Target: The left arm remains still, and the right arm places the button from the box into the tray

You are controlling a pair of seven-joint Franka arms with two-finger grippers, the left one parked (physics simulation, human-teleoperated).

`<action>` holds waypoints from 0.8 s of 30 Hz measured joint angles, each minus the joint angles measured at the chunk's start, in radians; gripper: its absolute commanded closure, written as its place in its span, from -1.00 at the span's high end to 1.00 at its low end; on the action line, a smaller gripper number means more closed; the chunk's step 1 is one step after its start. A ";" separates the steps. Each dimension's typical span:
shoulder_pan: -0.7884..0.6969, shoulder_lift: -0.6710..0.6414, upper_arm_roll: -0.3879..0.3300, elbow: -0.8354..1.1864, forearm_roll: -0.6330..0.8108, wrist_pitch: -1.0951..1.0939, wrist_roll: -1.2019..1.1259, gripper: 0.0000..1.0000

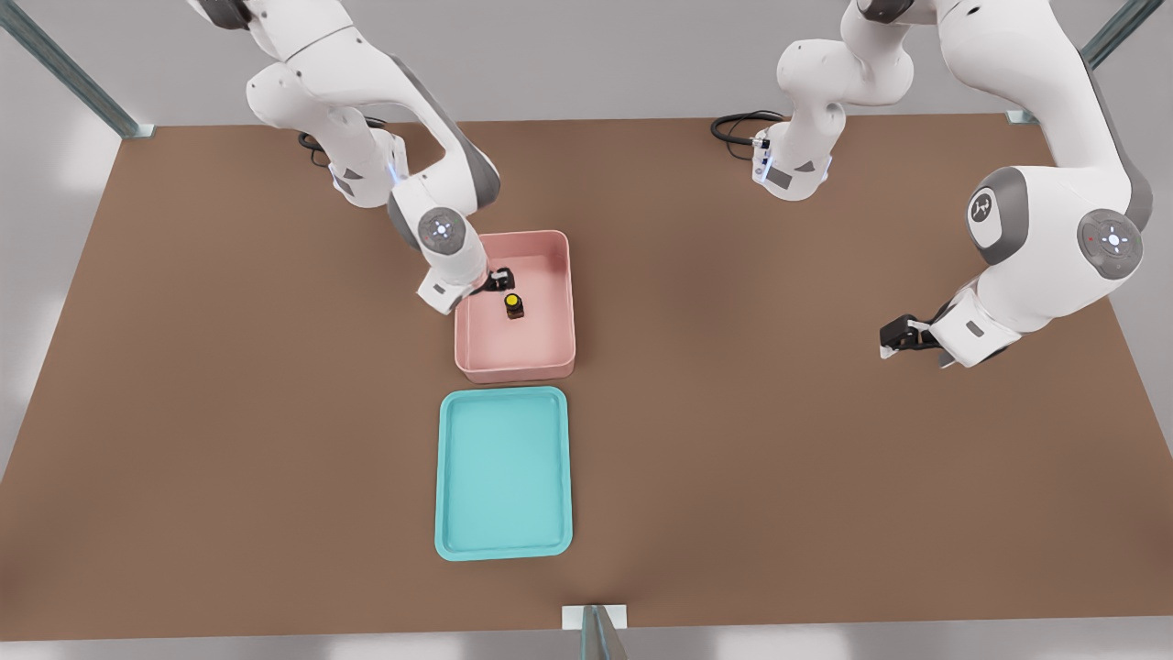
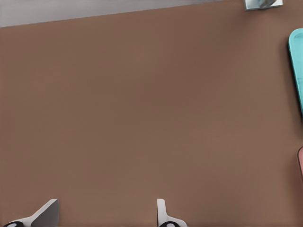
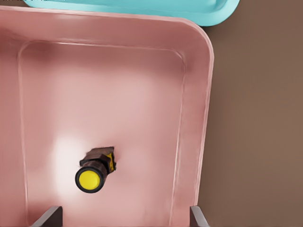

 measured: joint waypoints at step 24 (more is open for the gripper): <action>0.100 0.227 0.006 0.012 0.001 0.257 0.421 0.80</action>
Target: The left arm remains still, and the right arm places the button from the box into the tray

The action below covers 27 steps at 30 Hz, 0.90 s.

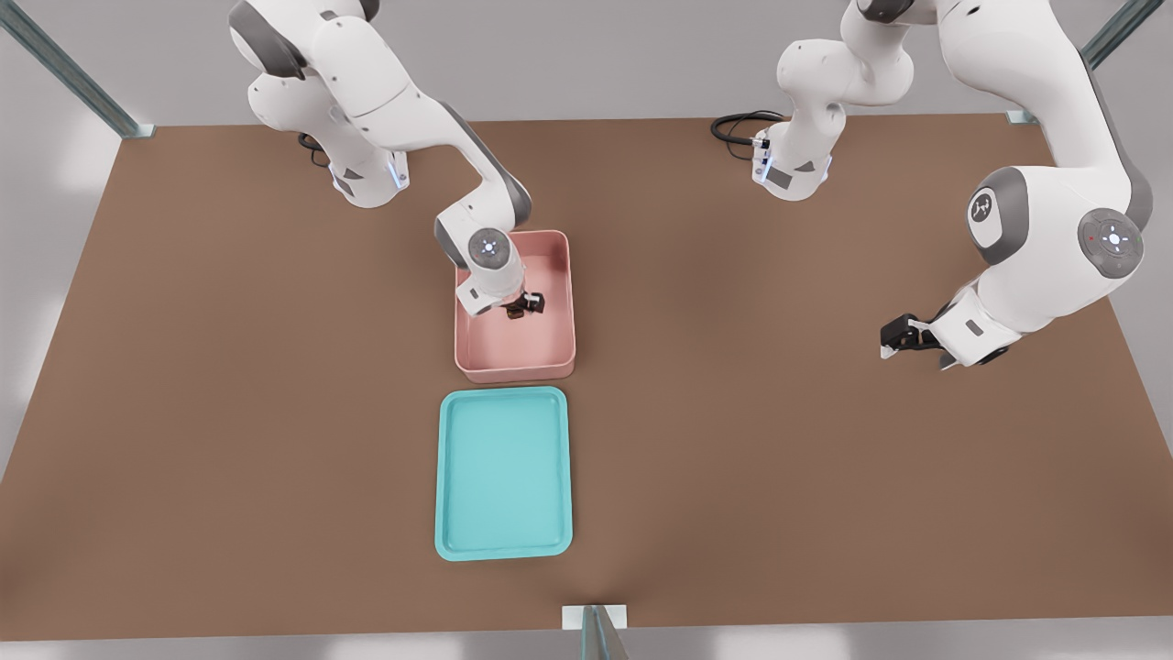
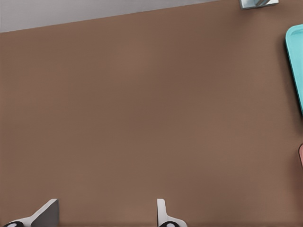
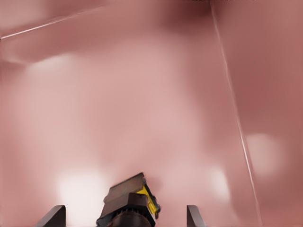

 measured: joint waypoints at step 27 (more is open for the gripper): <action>0.001 -0.100 -0.001 -0.047 0.006 -0.007 0.152 -0.14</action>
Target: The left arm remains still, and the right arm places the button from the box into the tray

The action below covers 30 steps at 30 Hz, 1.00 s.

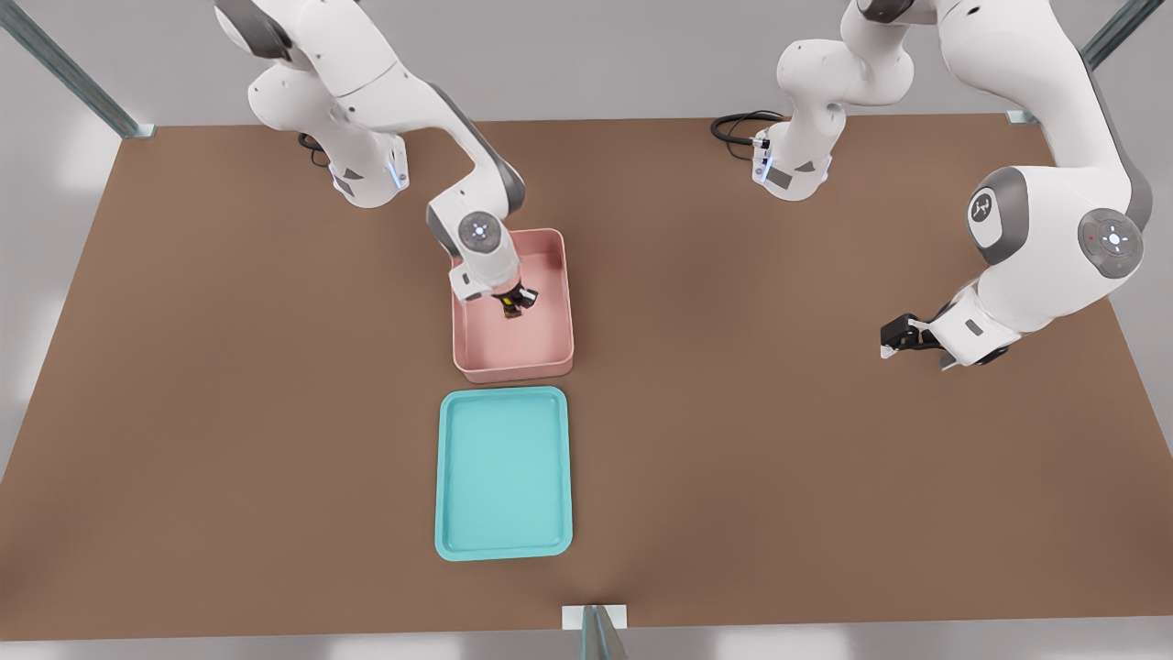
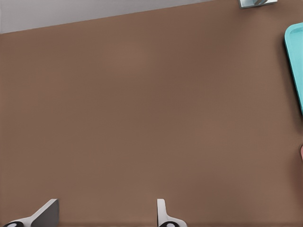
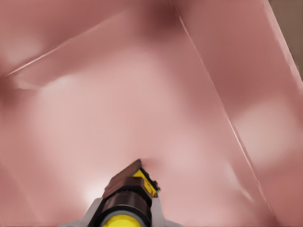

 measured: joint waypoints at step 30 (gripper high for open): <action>-0.268 0.721 -0.082 1.315 -0.046 -0.505 0.048 1.00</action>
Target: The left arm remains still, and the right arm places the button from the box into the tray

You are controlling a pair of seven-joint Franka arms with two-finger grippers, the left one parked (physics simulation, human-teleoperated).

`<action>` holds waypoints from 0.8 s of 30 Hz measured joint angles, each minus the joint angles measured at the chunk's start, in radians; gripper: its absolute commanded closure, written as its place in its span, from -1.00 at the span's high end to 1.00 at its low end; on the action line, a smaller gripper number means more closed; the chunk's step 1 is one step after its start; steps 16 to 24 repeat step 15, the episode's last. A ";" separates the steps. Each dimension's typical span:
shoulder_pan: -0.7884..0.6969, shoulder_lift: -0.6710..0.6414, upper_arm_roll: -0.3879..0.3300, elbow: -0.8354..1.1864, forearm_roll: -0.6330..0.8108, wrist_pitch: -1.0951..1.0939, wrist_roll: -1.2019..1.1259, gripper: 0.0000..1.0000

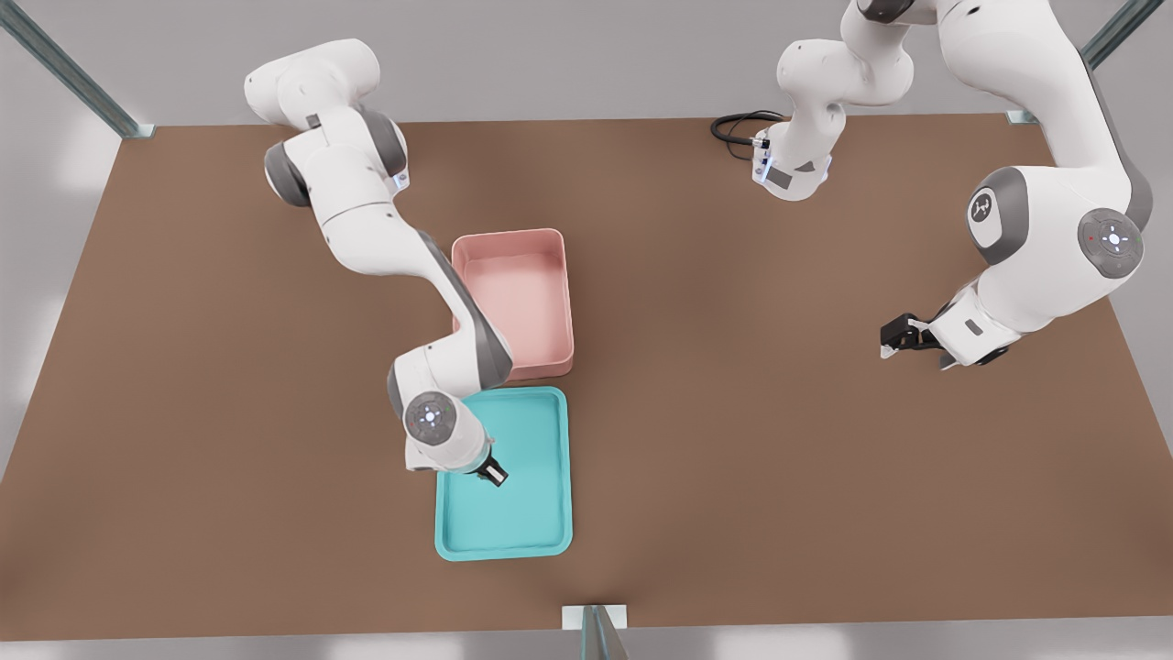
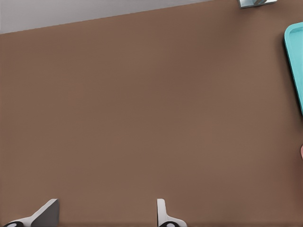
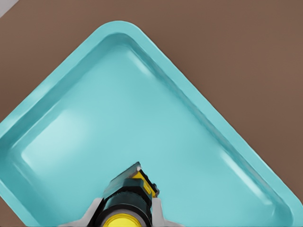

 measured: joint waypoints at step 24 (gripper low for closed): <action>-0.293 -0.691 -0.131 -0.606 -0.019 -0.321 -0.425 1.00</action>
